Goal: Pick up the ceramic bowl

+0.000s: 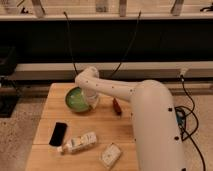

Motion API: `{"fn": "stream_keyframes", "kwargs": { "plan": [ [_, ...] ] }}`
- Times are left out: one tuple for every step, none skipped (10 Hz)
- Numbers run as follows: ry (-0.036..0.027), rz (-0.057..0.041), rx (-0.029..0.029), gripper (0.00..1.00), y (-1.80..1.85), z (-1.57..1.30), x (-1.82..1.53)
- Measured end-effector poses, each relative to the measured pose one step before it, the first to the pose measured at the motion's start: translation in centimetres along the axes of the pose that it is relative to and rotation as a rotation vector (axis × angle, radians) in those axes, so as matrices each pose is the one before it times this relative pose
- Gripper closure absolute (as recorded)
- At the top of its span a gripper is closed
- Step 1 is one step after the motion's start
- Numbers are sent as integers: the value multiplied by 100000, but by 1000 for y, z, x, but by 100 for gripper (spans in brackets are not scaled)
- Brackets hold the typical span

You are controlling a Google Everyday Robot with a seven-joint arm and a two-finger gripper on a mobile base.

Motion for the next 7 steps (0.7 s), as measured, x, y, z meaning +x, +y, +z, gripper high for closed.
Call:
{"fn": "stream_keyframes", "kwargs": {
  "plan": [
    [-17,-423,-59,95,-71,-147,-112],
    [61,-377,-62,95,-1,-91,-43],
    [183,-494,-244,95,33,-165,-26],
    [261,-404,-234,95,44,-317,24],
    [288,-704,-370,95,25,-674,-30],
    [164,-344,4,95,-55,-756,-6],
    [191,-378,-76,95,-17,-497,-14]
  ]
}}
